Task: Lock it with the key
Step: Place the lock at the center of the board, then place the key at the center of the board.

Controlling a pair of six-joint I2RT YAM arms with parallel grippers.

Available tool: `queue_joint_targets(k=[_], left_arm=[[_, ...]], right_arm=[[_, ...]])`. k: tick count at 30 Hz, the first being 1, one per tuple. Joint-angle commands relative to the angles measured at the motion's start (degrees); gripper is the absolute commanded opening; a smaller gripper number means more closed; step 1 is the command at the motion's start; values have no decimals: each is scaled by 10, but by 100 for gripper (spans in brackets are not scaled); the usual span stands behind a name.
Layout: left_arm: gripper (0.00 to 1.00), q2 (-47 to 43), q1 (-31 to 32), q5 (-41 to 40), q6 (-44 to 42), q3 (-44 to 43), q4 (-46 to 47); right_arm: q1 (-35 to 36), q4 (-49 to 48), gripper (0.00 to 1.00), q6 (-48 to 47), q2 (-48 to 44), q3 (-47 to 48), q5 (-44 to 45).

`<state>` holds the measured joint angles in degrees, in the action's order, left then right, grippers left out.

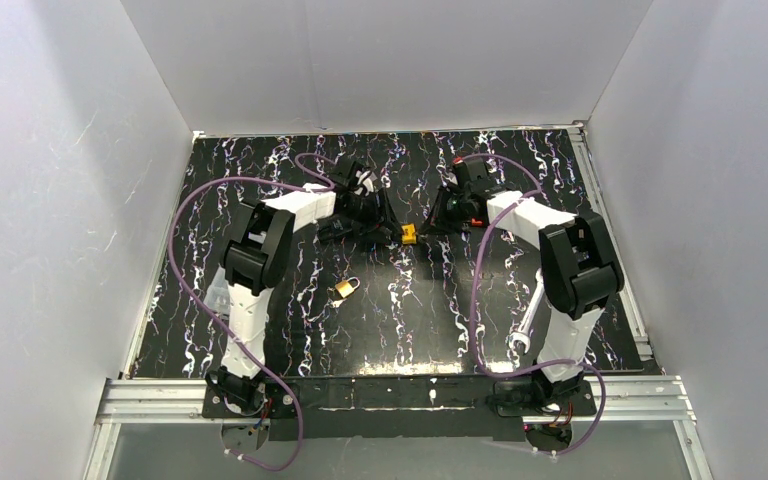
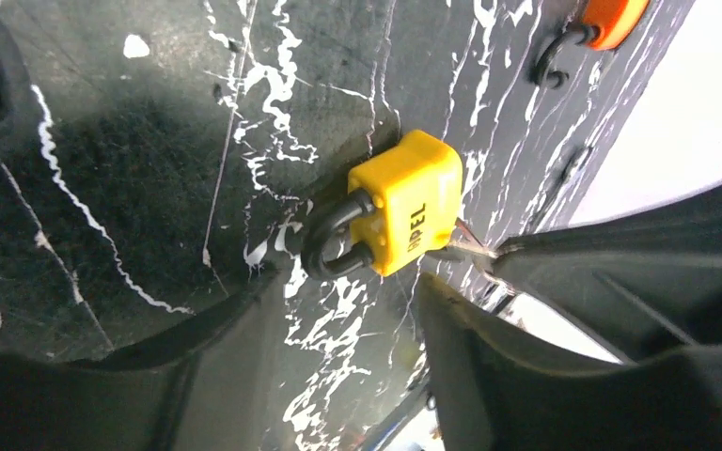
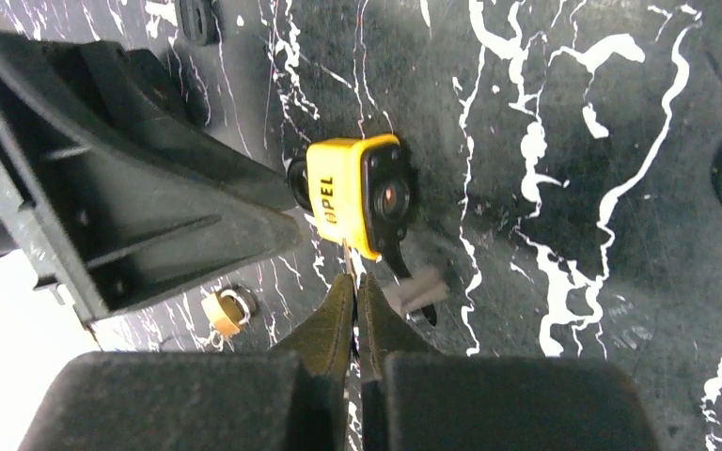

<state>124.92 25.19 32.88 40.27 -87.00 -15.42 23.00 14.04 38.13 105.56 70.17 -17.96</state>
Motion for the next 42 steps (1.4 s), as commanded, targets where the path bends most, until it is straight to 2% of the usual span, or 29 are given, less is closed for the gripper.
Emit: queue_joint_targets(k=[1, 3, 6, 7, 8, 10, 11, 15, 17, 19, 25, 31, 35, 42], left_arm=[[62, -6, -6, -41, -32, -17, -54], [75, -14, -6, -53, -41, -24, -69], [86, -39, -6, -78, -56, -33, -94], [95, -47, -7, -84, -59, -33, -98], [98, -58, -6, -87, -62, -32, -100], [98, -75, -7, -85, -63, -26, -101], [98, -84, -6, -83, -62, -23, -101], [98, -123, -6, -71, -61, -2, -95], [98, -142, -6, -63, -63, 10, -95], [98, -161, -6, -56, -65, 21, -95], [98, -226, -5, -38, -76, 53, -95], [98, -288, -3, -17, -81, 83, -94], [98, -319, 6, 0, -83, 111, -86], [98, -353, 11, 21, -84, 155, -73]], right_arm=[[0, 1, 1, 11, 24, 35, -7], [0, 2, 1, 12, 32, 39, -6], [-1, 15, 1, 4, 31, 43, 17], [-2, 16, 1, 3, 29, 42, 22], [-4, 16, 1, 1, 28, 41, 23], [-5, 17, 4, -2, 29, 42, 17], [-5, 18, 10, -4, 29, 42, 16], [-5, 13, 42, -7, 26, 32, 15], [-5, 13, 53, -12, 20, 29, 15], [-5, 14, 60, -18, 10, 28, 20], [-17, 50, 63, -38, -34, 38, 64], [-47, 87, 64, -94, -65, 49, 165], [-59, 129, 67, -161, -42, 82, 261], [-68, 168, 68, -207, 29, 156, 308]])
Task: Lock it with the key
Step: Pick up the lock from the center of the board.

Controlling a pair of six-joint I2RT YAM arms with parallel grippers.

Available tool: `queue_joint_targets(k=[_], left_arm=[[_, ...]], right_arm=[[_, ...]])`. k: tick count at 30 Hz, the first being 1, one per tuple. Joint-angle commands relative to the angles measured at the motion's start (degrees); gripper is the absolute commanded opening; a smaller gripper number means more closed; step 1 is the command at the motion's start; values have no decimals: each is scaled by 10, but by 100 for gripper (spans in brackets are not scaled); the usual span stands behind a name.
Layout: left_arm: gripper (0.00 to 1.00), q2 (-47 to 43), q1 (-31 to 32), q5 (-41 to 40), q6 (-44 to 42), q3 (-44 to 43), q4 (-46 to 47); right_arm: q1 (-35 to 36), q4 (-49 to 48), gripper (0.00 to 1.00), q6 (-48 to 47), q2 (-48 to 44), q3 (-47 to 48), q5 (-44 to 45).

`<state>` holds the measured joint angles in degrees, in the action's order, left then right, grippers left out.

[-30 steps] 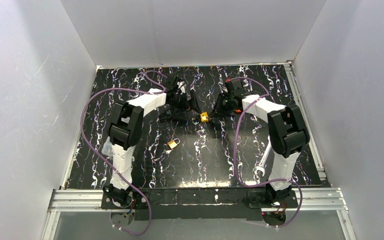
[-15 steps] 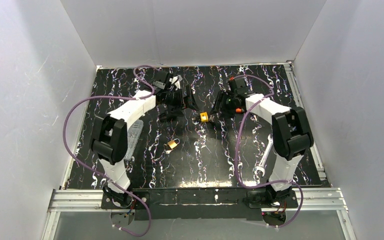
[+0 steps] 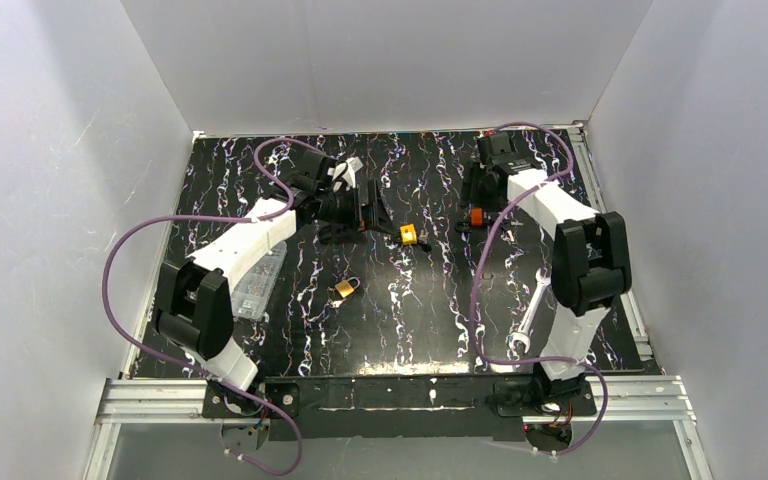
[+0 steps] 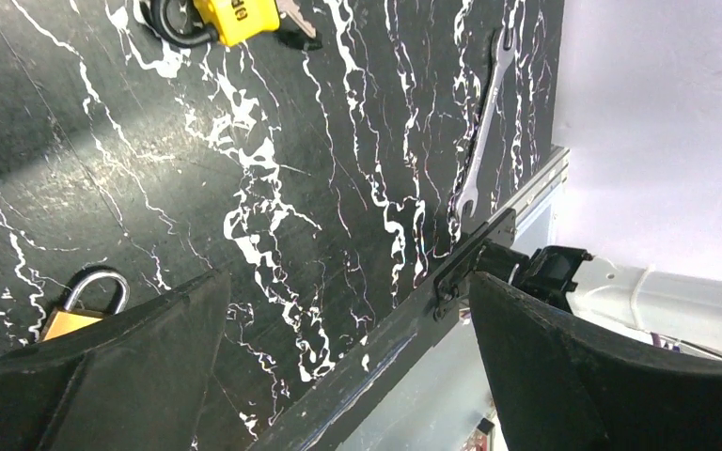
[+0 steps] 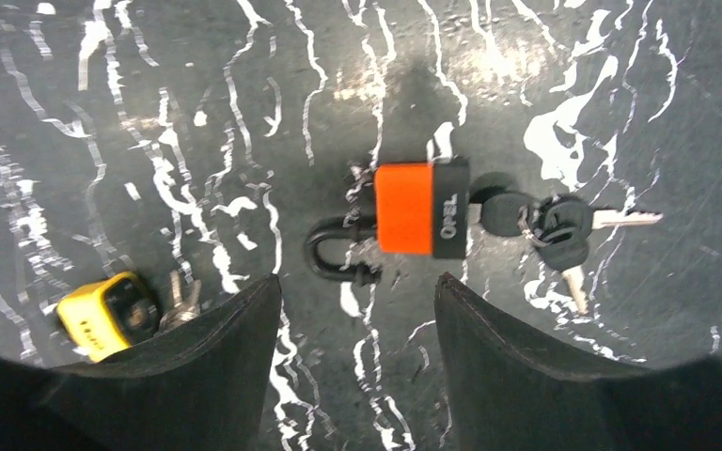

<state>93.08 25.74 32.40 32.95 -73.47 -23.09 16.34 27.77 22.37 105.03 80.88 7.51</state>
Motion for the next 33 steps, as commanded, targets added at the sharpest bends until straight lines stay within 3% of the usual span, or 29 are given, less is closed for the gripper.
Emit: queue_joint_targets(k=[1, 9, 17, 24, 33], left_arm=[[98, -38, 6, 27, -13, 23, 4], [98, -60, 6, 33, -40, 45, -14], [98, -52, 6, 43, -47, 51, -11], [98, -45, 6, 47, -41, 45, -10], [98, -45, 6, 39, -39, 40, -18]], right_arm=[[-2, 36, 68, -57, 48, 62, 53], [-8, 111, 67, -90, 136, 176, 52], [-7, 122, 66, -94, 154, 176, 83], [-8, 120, 65, -88, 168, 176, 54], [-8, 121, 56, -73, 183, 179, 45]])
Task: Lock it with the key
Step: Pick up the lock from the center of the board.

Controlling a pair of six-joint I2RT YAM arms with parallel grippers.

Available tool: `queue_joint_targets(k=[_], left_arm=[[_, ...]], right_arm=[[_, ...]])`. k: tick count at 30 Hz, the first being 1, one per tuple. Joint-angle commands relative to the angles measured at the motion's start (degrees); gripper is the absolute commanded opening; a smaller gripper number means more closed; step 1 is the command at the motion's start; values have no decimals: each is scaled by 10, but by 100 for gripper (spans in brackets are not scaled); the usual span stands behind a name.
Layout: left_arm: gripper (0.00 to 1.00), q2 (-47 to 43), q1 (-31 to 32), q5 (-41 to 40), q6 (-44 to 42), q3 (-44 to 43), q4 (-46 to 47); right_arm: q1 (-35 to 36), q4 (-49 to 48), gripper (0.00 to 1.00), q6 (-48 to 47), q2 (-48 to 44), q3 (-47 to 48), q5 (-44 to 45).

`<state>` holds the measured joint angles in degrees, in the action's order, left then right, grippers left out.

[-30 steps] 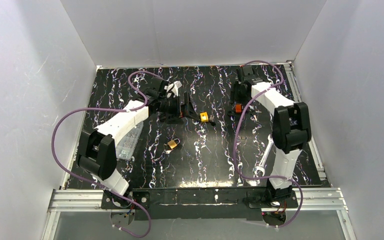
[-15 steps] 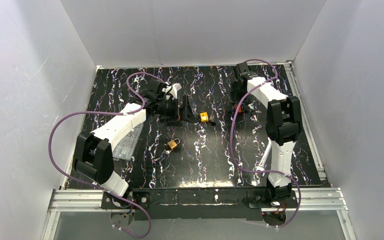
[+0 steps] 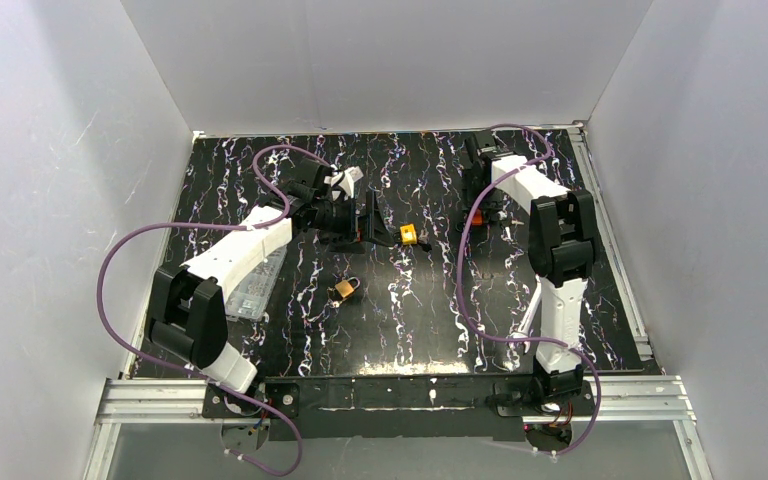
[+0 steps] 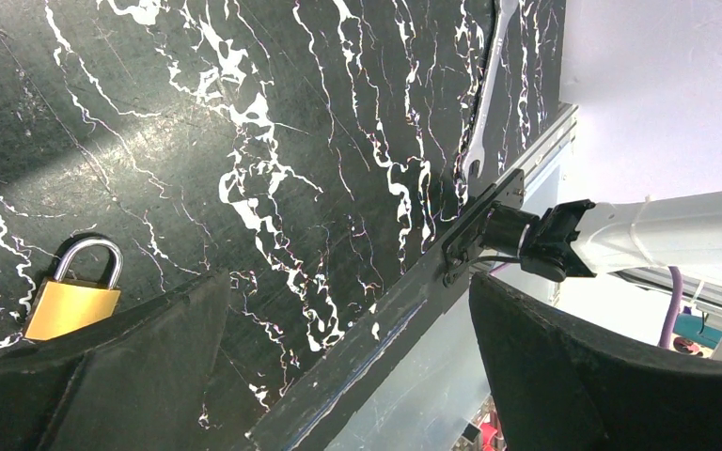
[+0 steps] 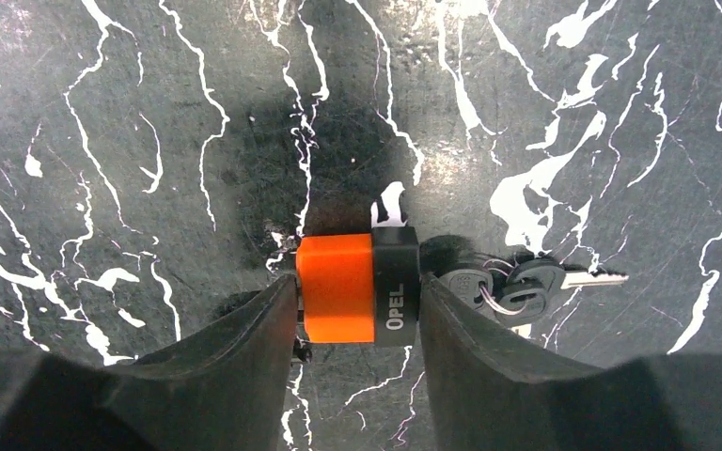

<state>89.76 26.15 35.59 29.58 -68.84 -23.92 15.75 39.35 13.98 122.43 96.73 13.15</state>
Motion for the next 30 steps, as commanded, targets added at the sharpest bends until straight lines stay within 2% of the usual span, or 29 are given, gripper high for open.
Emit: queue_joint_targets(k=[1, 4, 8, 9, 20, 30], left_arm=[[98, -12, 2, 4, -5, -7, -11], [98, -12, 2, -1, -2, -7, -12], [98, -4, 7, -5, 2, -11, -10], [98, -1, 10, -5, 1, -14, -8], [98, 49, 65, -17, 7, -54, 26], [98, 68, 107, -20, -34, -83, 58]], right_arm=[[-2, 5, 52, 15, 10, 19, -14], [-2, 5, 36, 30, 4, 9, -22], [-2, 0, 3, 50, -18, -17, -39], [-2, -2, 1, 54, -27, -24, -46], [-3, -45, 1, 97, -193, -149, -126], [3, -73, 1, 135, -343, -241, -285]])
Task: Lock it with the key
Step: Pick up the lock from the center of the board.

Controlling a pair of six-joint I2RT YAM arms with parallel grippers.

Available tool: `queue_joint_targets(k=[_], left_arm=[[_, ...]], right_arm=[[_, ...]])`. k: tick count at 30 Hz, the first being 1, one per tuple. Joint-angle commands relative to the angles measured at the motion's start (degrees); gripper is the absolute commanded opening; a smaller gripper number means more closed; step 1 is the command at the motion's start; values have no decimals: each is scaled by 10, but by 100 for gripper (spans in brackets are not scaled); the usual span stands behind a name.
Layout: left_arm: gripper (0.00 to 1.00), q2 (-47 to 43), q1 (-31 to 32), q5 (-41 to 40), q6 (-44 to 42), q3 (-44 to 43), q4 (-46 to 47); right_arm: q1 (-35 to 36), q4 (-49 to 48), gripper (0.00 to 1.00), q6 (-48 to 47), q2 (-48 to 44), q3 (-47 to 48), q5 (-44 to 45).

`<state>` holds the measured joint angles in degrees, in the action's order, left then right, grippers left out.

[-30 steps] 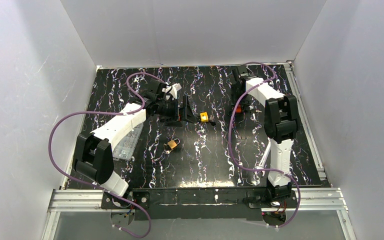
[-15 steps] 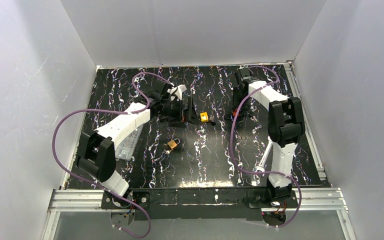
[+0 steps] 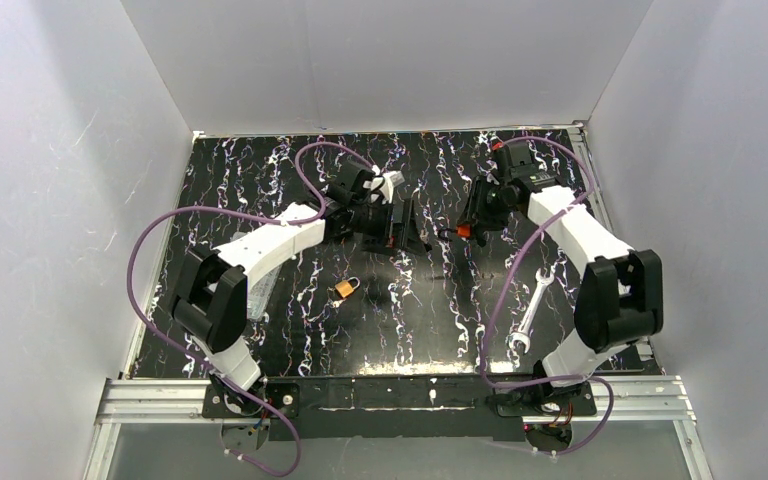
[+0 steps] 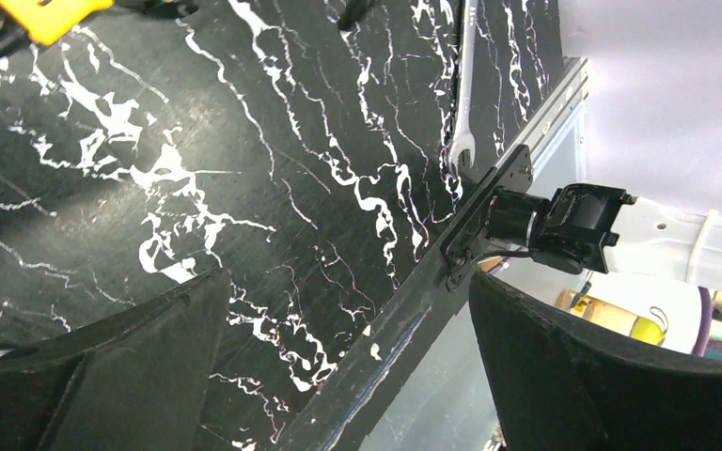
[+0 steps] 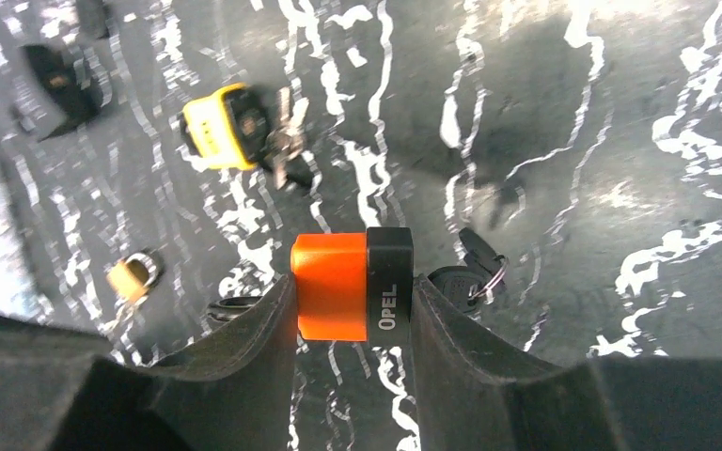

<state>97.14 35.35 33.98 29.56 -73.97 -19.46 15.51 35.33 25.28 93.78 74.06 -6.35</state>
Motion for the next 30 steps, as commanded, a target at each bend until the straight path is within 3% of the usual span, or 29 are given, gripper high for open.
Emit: queue_joint_targets(k=[1, 9, 18, 30], left_arm=[[98, -8, 18, -8, -43, -35, 14], [96, -44, 35, -31, -127, -53, 21], [87, -76, 36, -37, -174, -76, 29], [48, -94, 38, -1, -168, -93, 28]], right_arm=[[6, -35, 1, 26, -67, -18, -110], [20, 3, 1, 25, -125, 5, -177], [60, 63, 1, 8, -147, 73, -160], [79, 85, 1, 9, -141, 120, -130]])
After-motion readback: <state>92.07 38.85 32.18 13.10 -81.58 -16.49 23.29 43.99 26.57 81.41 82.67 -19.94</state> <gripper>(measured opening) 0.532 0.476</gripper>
